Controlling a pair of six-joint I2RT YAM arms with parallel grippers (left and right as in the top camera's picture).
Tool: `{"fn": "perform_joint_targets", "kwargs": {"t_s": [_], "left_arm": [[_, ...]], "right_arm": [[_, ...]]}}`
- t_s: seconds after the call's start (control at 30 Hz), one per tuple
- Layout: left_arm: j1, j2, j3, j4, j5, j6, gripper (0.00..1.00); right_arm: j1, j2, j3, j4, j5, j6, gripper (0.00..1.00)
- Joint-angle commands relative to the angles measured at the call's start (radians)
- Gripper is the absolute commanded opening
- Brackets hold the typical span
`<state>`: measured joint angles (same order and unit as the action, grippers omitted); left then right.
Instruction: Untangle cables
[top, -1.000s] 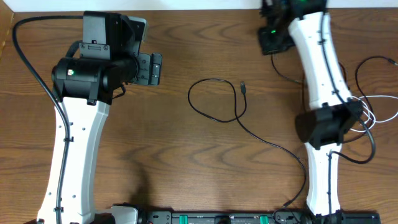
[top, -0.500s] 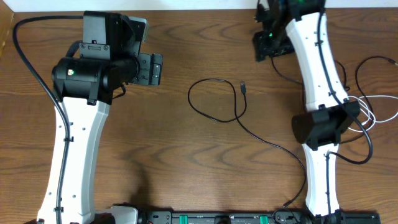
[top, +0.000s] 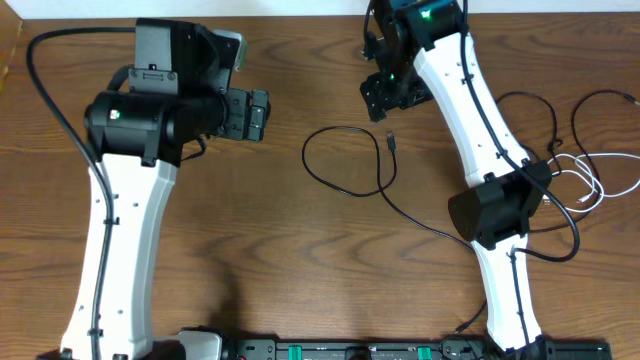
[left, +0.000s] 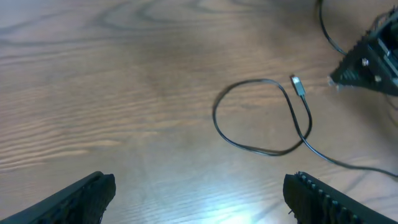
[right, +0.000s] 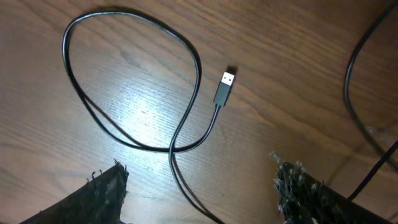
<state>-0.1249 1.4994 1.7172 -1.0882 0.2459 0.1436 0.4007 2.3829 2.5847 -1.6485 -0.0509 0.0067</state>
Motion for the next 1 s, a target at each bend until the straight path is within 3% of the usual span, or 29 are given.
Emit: {"fn": "perform_joint_targets", "kwargs": {"t_s": [0.0,0.47,0.9,0.97], "left_arm": [[0.004,0.087,0.005,-0.015,0.076,0.02,0.92],[0.003,0.403,0.005,-0.036,0.285,0.051,0.91],[-0.013,0.575,0.005,-0.03,0.262,0.069,0.91],[-0.021,0.604,0.005,-0.029,0.259,0.073,0.86]], "right_arm": [[-0.011,-0.019,-0.003,0.011,0.029,0.001,0.75],[-0.113,-0.019,-0.003,0.014,0.1,0.042,0.74],[-0.121,-0.019,-0.003,0.01,0.096,0.041,0.74],[-0.119,-0.019,-0.003,0.01,0.096,0.041,0.74]]}}
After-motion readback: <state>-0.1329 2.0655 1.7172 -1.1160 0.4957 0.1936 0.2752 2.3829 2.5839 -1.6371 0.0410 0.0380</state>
